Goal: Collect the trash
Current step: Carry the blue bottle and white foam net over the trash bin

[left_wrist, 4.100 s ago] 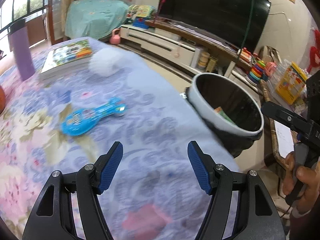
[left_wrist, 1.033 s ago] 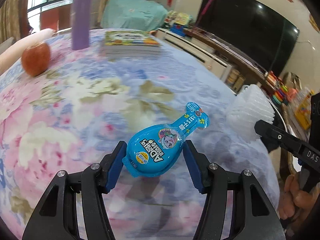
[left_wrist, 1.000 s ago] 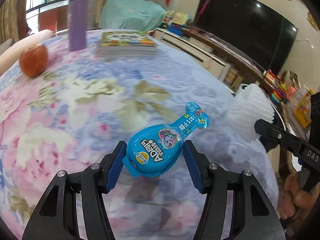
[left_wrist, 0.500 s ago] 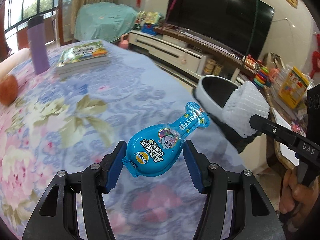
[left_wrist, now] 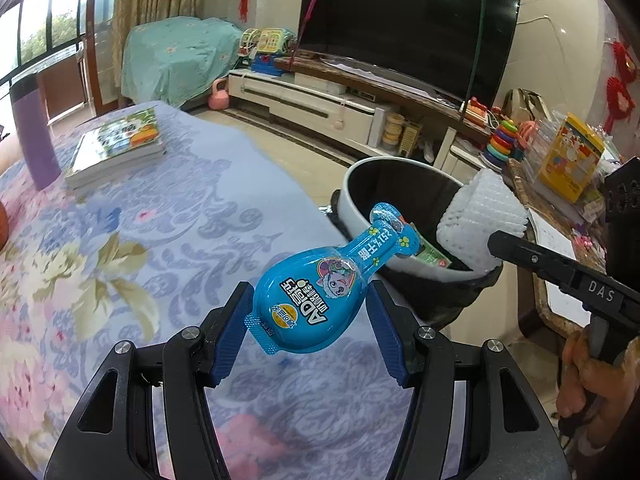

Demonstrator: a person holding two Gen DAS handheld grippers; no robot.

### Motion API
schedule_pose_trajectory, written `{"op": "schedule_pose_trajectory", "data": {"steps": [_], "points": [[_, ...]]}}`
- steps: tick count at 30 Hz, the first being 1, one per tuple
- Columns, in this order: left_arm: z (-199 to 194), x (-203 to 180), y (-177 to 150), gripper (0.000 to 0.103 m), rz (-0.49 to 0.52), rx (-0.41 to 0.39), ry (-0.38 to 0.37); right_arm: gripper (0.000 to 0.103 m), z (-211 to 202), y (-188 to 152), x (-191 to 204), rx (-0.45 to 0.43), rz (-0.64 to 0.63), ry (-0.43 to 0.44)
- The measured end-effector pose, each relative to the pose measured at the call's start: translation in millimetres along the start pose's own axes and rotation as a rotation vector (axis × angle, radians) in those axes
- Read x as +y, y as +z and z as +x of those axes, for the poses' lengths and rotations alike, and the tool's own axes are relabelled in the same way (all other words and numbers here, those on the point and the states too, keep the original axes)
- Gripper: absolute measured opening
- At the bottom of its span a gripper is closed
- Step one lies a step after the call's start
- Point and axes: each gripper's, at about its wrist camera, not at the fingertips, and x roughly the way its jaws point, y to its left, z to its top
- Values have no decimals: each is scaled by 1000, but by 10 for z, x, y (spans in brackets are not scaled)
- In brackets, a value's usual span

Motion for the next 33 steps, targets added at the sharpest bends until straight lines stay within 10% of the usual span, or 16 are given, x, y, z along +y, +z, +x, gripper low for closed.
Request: {"op": "schedule_pose_trajectory", "data": {"steps": [33], "points": [[425, -595, 467, 58, 113, 7, -3, 15, -37, 212, -391, 26, -21, -62]]}}
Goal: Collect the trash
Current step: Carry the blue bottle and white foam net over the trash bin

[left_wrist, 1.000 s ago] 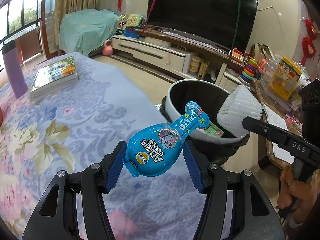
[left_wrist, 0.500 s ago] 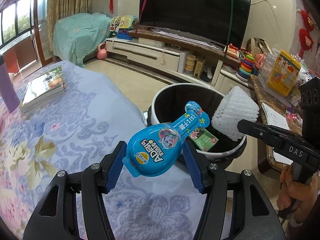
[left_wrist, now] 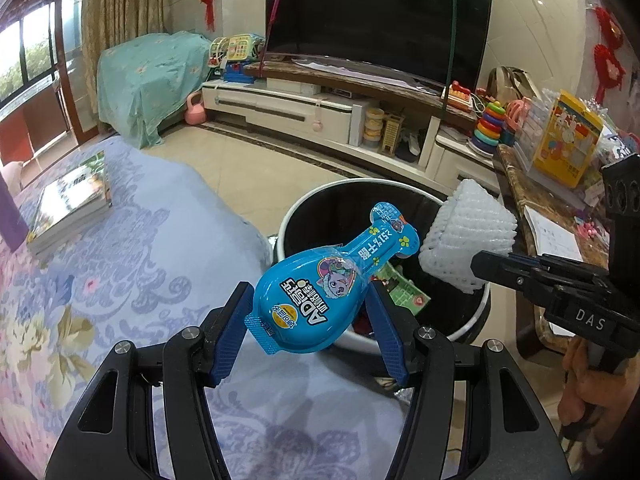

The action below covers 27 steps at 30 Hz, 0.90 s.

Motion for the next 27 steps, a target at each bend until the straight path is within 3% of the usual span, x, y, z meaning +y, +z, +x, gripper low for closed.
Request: {"op": "schedule_pose_trajectory", "data": {"steps": [27], "points": [[297, -161, 149, 58, 24, 44, 5, 15, 157, 143, -72, 82, -32, -29]]}}
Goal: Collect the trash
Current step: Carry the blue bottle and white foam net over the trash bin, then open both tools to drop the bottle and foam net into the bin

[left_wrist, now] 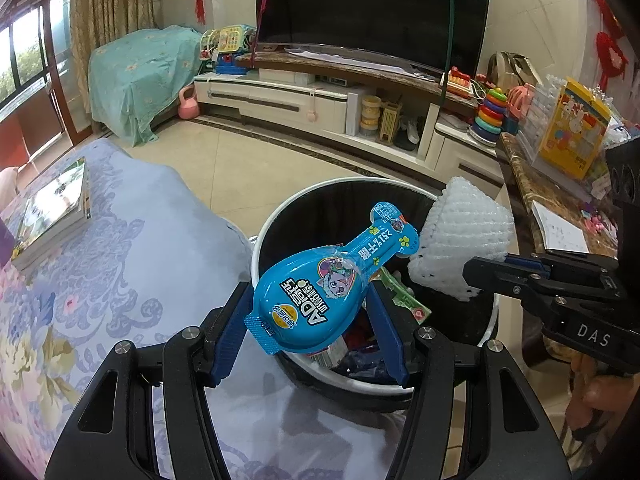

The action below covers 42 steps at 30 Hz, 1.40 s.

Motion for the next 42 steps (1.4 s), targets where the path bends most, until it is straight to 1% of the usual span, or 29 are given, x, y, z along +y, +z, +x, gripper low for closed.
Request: {"op": "schedule_pose_trajectory", "data": {"steps": [20, 28, 42], "points": [[123, -23, 64, 58, 6, 29, 0, 15, 55, 35, 18, 45, -15, -7], [139, -7, 77, 59, 3, 38, -5, 19, 60, 41, 25, 52, -19, -12], [160, 12, 70, 59, 4, 52, -9, 19, 70, 52, 18, 67, -24, -26]]}}
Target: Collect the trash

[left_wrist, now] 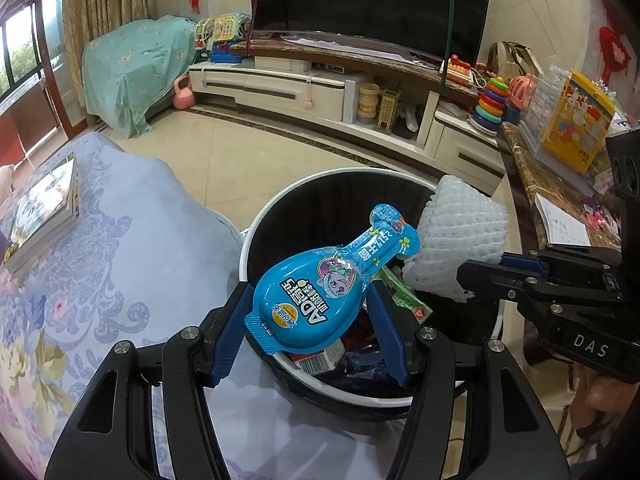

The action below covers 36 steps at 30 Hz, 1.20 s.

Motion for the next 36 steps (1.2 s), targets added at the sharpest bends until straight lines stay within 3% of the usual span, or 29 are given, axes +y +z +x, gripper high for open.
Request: {"op": "schedule_pose_trajectory", "data": {"steps": [3, 5, 6, 7, 14, 19, 36], "points": [[4, 10, -14, 60, 2, 11, -1, 22, 9, 8, 0, 9, -2, -4], [-12, 6, -18, 66, 6, 10, 5, 36, 12, 11, -1, 14, -2, -10], [-29, 8, -23, 67, 9, 5, 8, 49, 5, 9, -4, 14, -1, -6], [-47, 13, -30, 68, 12, 1, 11, 54, -3, 7, -7, 14, 1, -5], [-216, 180, -221, 72, -19, -18, 32, 68, -150, -71, 17, -26, 26, 4], [-392, 361, -435, 72, -94, -37, 25, 89, -319, -188, 87, -100, 68, 12], [-896, 814, -1054, 76, -250, -78, 55, 98, -526, -510, 550, -240, 158, 66]]}}
